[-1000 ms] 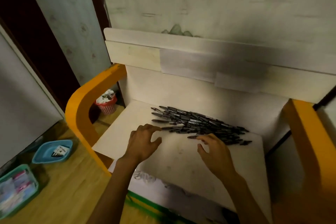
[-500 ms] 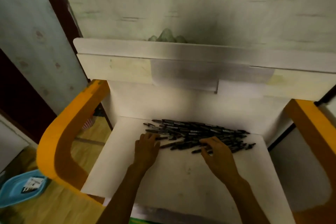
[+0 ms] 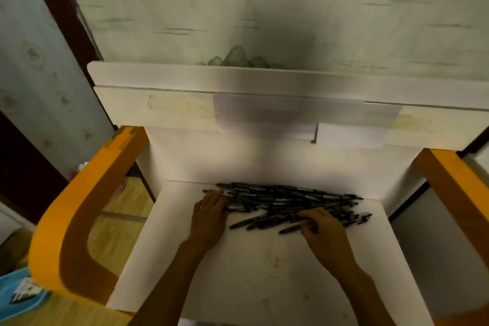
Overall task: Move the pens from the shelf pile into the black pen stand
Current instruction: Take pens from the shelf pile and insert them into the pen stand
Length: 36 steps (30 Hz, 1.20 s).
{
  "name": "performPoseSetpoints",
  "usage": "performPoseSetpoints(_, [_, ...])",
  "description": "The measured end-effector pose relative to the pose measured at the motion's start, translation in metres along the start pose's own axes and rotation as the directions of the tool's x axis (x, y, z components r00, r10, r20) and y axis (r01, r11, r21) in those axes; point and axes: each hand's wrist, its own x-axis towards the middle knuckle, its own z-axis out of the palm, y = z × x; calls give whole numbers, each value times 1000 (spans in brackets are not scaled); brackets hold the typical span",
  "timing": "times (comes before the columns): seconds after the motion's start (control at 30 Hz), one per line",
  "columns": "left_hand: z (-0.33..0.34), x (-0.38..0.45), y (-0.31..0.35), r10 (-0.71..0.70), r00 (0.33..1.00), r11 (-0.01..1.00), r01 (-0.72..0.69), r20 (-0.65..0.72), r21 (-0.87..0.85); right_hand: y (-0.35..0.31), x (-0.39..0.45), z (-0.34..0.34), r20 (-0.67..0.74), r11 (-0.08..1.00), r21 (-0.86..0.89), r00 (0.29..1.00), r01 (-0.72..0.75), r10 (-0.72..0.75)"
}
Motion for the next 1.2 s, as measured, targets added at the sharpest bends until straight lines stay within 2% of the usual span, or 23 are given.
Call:
performPoseSetpoints(0.17, [-13,3,7,-11,999,997,14,30,-80,2,5,4,-11,998,23,998,63,-62])
performPoseSetpoints(0.4, [-14,12,17,-68,972,994,47,225,100,5,9,8,18,998,19,998,66,-66])
performPoseSetpoints(0.57, [-15,16,20,-90,970,982,48,227,183,10,9,6,46,998,15,997,60,-61])
performPoseSetpoints(0.67, [-16,10,24,-163,982,987,160,93,32,13,12,4,39,998,13,997,67,-67])
performPoseSetpoints(0.77, [-20,0,32,-328,937,913,280,-125,-296,16,12,2,34,998,20,998,58,-58])
performPoseSetpoints(0.83, [-23,-2,38,-430,883,788,263,-190,-557,19,11,1,23,998,27,998,53,-54])
performPoseSetpoints(0.9, [-24,0,43,-518,837,600,208,-177,-773,19,11,0,17,998,31,999,49,-50])
performPoseSetpoints(0.93, [-23,0,44,-539,830,529,202,-143,-824,19,12,-1,17,998,27,999,49,-49])
performPoseSetpoints(1.0, [-18,-1,45,-530,846,479,238,-62,-845,18,13,0,15,998,21,998,58,-58])
performPoseSetpoints(1.07, [-12,-4,44,-499,866,524,278,-26,-805,17,14,0,19,998,14,998,61,-61])
performPoseSetpoints(1.2, [-20,-3,51,-362,932,587,213,-18,-781,18,15,0,25,998,16,998,56,-57])
